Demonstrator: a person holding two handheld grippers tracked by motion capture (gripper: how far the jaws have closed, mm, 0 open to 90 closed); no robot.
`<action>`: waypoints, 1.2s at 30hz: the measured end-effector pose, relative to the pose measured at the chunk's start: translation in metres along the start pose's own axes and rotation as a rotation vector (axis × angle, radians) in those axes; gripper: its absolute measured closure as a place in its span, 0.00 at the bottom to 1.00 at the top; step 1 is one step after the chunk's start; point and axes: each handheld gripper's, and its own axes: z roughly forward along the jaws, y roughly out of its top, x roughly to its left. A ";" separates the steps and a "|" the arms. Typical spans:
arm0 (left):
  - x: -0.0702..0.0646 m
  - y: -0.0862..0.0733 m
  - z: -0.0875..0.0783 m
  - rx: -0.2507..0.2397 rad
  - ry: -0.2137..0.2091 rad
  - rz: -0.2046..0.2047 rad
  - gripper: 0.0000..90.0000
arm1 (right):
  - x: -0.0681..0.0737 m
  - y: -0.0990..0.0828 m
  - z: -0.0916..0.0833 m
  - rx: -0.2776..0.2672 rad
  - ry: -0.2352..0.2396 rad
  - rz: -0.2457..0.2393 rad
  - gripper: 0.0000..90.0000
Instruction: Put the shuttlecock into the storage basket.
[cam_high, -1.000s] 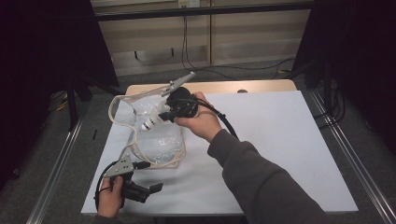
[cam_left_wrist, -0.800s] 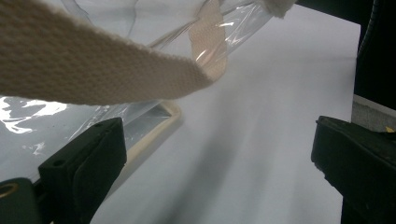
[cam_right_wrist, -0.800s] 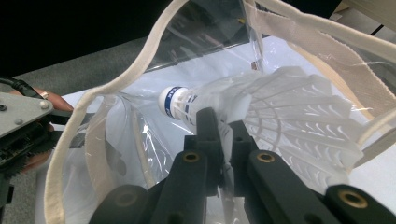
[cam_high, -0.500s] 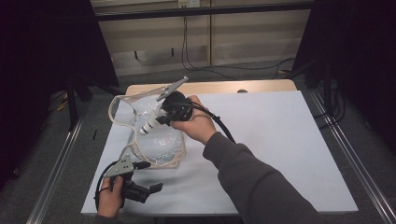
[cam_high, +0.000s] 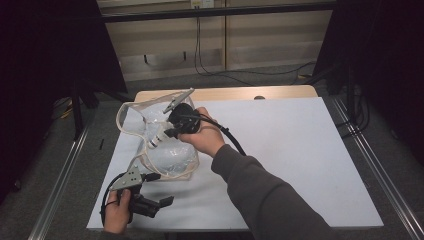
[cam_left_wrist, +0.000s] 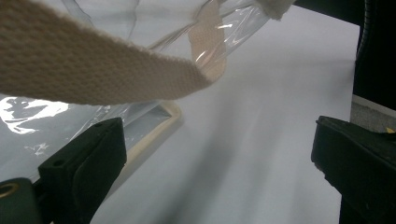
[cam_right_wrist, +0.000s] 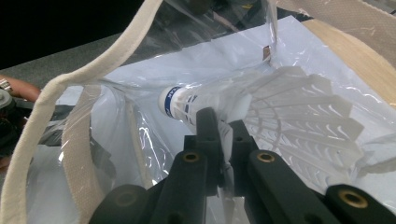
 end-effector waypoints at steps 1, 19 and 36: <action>0.000 0.000 0.000 0.002 0.002 0.001 0.04 | 0.000 0.000 0.000 0.000 0.000 0.001 0.98; 0.000 0.001 0.000 0.008 0.001 0.005 0.04 | 0.001 0.001 0.007 0.013 -0.006 0.021 0.97; 0.000 0.000 0.001 -0.002 -0.002 -0.003 0.04 | 0.000 0.004 0.015 0.021 -0.019 0.038 0.97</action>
